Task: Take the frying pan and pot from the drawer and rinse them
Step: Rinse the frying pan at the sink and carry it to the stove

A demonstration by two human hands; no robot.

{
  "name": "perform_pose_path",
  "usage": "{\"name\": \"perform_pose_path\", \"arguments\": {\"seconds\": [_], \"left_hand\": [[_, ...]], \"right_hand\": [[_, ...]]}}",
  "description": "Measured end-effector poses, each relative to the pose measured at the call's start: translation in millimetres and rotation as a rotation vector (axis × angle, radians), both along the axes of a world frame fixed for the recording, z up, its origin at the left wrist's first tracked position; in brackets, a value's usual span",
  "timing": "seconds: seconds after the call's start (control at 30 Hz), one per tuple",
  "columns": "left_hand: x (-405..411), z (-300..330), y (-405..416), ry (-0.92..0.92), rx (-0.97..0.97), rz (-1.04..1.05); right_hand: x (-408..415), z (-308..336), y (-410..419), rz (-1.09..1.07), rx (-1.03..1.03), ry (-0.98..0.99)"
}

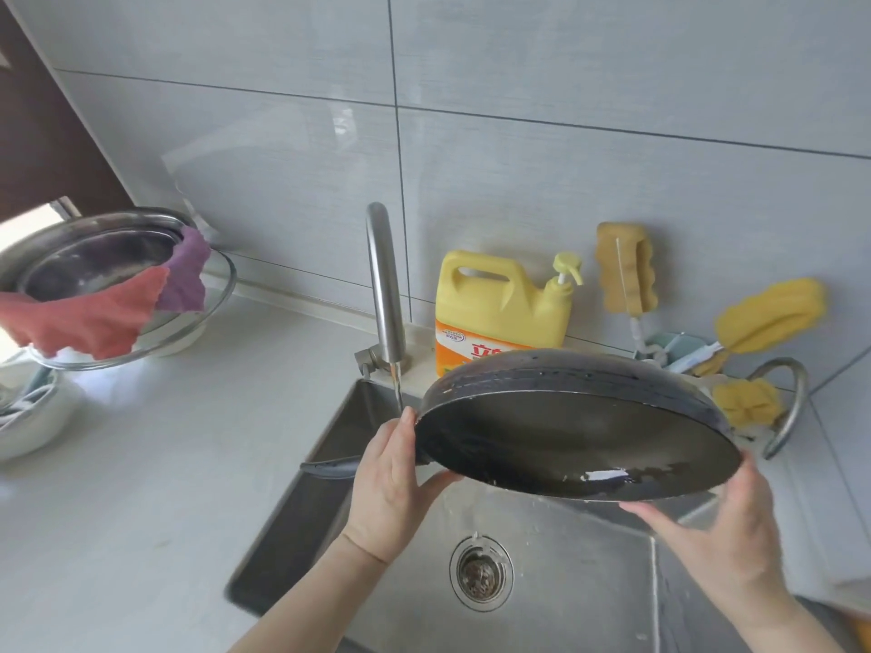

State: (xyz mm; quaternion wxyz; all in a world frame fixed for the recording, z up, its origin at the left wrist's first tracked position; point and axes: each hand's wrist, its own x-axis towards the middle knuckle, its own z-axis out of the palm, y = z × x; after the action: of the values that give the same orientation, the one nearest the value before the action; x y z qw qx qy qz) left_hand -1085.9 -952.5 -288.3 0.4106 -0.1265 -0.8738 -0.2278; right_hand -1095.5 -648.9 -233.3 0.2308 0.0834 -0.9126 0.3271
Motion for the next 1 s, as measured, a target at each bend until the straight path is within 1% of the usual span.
{"name": "perform_pose_path", "arguments": {"seconds": [0.1,0.2,0.33,0.47,0.63,0.67,0.7,0.77,0.8,0.83,0.9,1.0], "left_hand": [[5,-4,0,-0.185,0.046,-0.023],[10,-11,-7,-0.440,0.110,-0.068],[7,-15,-27,-0.794,0.183,-0.119],[1,-4,-59,-1.197,0.302,-0.253],[0,13,-109,-1.623,0.267,-0.420],[-1,16,-119,-1.691,0.225,-0.434],[0,20,-126,-1.738,0.161,-0.428],[3,31,-134,-1.760,0.033,-0.388],[6,36,-136,-1.753,0.021,-0.357],[9,41,-137,-1.730,0.052,-0.309],[16,48,-134,-1.636,0.072,-0.212],[25,49,-122,-1.413,-0.090,-0.021]], "right_hand": [[3,-8,-1,-0.030,0.002,-0.090],[6,-21,-3,-0.015,0.042,-0.280],[6,-33,-10,0.180,-0.005,-0.482],[2,-44,-27,0.286,-0.084,-0.720],[8,-54,-59,0.389,-0.195,-1.006],[10,-54,-65,0.417,-0.224,-1.047],[13,-58,-71,0.434,-0.242,-1.075],[21,-67,-83,0.446,-0.276,-1.098],[26,-74,-88,0.444,-0.306,-1.094],[31,-82,-92,0.435,-0.351,-1.083],[42,-98,-100,0.405,-0.441,-1.041],[53,-112,-105,0.341,-0.472,-0.963]]}}
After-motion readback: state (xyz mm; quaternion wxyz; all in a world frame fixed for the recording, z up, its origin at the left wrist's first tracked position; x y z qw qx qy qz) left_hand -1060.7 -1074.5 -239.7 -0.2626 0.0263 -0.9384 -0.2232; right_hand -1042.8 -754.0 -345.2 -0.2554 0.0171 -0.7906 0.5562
